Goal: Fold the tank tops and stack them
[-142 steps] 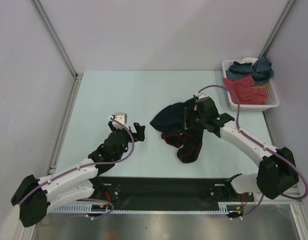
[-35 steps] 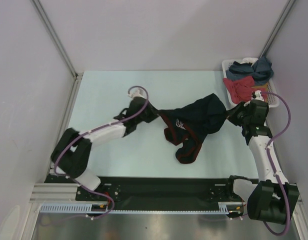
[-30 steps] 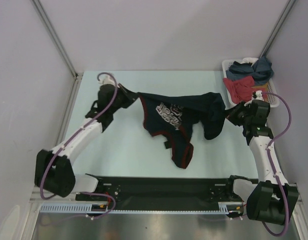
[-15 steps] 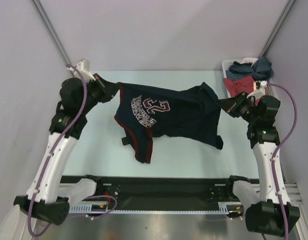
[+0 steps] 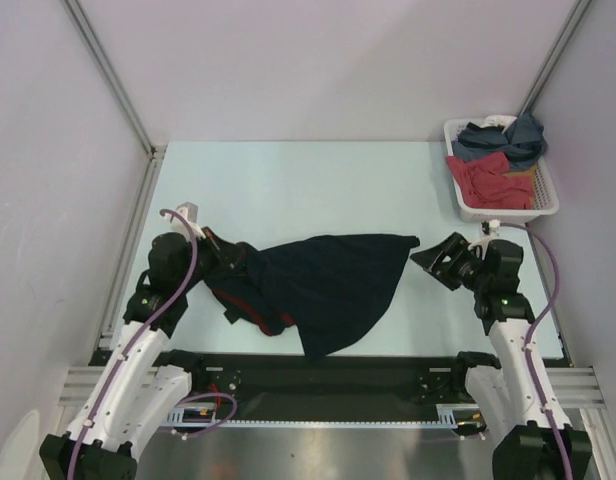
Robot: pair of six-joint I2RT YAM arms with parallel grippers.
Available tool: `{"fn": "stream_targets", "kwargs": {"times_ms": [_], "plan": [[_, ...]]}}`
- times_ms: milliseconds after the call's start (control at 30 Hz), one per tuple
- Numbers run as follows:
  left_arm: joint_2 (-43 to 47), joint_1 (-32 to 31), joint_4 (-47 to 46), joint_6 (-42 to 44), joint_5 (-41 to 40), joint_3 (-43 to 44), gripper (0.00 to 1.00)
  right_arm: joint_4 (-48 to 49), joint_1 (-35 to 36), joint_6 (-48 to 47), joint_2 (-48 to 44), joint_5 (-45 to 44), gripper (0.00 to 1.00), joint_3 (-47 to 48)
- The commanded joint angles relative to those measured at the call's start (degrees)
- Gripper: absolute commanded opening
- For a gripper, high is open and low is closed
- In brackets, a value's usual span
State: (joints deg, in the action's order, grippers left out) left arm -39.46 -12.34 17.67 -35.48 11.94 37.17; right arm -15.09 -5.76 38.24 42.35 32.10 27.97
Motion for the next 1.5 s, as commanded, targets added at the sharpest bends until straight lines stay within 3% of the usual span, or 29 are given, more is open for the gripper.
{"fn": "stream_targets", "kwargs": {"times_ms": [0,100,300,433,533,800,933,1200,1333,1467], "plan": [[2.37,0.39,-3.70,1.64,-0.51,-0.52,0.00,1.20,8.19,-6.23,-0.43,-3.95,0.65,1.48],[1.41,0.39,-2.73,2.79,-2.01,0.62,0.00,1.99,21.19,-7.30,3.43,-7.91,0.61,2.27],[-6.84,0.47,-1.32,2.88,-5.61,5.62,0.00,1.64,46.16,-10.02,14.14,-24.00,0.49,5.51],[-12.64,0.47,-3.96,2.26,-6.05,6.95,0.00,0.25,63.89,-10.99,21.80,-31.82,0.48,11.21],[-13.88,0.47,-5.28,1.74,-7.19,6.95,0.00,-1.69,71.47,-10.29,28.72,-37.27,0.53,15.78],[-15.20,0.56,-6.07,1.65,-7.81,7.22,0.00,-7.04,83.27,-5.55,46.32,-47.98,0.56,27.30],[-15.20,0.56,-6.60,1.65,-7.20,6.69,0.00,-14.42,85.47,-4.31,53.00,-52.66,0.53,33.02],[-15.56,0.56,-6.68,1.91,-7.64,6.43,0.00,-19.26,87.06,-2.82,58.98,-55.29,0.49,36.63],[-15.47,0.56,-6.86,2.09,-7.64,6.60,0.00,-19.19,87.41,-2.99,60.04,-54.42,0.36,36.37],[-15.38,0.56,-6.33,2.26,-7.73,7.21,0.00,-18.83,87.94,-3.61,60.13,-52.84,0.12,35.93]]}}
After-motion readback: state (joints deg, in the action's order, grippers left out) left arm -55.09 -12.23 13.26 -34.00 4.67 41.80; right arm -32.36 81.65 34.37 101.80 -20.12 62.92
